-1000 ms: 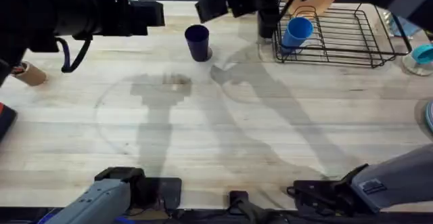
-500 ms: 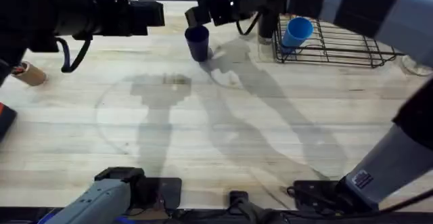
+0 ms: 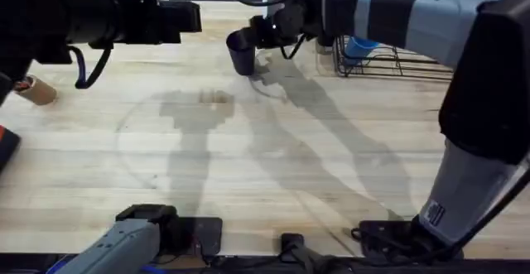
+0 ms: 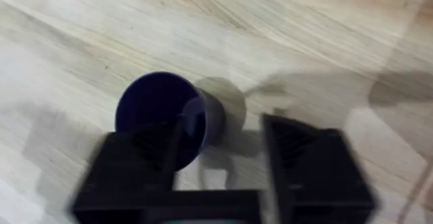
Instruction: Pick up the cup on the table and put them onto the rack.
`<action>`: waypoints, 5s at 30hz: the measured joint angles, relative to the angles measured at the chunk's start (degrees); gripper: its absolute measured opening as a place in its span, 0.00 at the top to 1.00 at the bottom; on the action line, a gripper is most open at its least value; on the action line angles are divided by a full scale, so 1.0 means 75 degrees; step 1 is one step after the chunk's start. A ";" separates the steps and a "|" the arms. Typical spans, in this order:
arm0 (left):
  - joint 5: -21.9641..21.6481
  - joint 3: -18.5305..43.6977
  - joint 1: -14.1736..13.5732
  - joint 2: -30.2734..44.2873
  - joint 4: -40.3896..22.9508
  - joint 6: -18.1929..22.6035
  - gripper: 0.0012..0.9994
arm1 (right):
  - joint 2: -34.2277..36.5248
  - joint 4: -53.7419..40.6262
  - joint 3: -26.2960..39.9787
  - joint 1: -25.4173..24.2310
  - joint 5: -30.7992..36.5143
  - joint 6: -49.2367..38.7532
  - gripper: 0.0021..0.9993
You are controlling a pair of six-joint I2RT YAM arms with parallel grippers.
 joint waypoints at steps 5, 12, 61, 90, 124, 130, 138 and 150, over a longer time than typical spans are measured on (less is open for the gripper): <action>0.0000 0.0000 0.0001 0.0000 -0.0002 0.0001 0.01 | -0.0005 0.0012 0.0000 0.0000 -0.0001 0.0209 0.97; 0.0000 0.0000 0.0001 0.0000 -0.0002 0.0001 0.01 | -0.1072 -0.0625 0.0000 -0.0076 0.0000 0.0313 0.97; 0.0000 0.0000 0.0003 0.0000 -0.0002 0.0001 0.01 | -0.4401 -0.4515 -0.0003 -0.4234 0.0583 -0.0908 0.97; 0.0000 0.0000 0.0001 -0.0001 -0.0197 -0.0001 0.01 | -0.6147 -0.2496 -0.2705 -0.4230 0.0738 -0.0808 0.97; 0.0000 0.0000 0.0003 0.0000 -0.0200 -0.0002 0.01 | -0.4386 -0.1284 -0.2731 -0.4080 0.0472 -0.0722 0.97; 0.0000 0.0000 0.0000 -0.0003 -0.0200 -0.0002 0.01 | -0.4322 -0.1268 -0.2731 -0.4080 0.0470 -0.0722 0.97; 0.0000 0.0000 0.0000 0.0000 -0.0200 0.0001 0.01 | -0.4319 -0.1268 -0.2731 -0.4080 0.0469 -0.0719 0.86; 0.0000 0.0000 0.0000 -0.0001 -0.0200 0.0000 0.01 | -0.4319 -0.1262 -0.2731 -0.4080 0.0471 -0.0721 0.78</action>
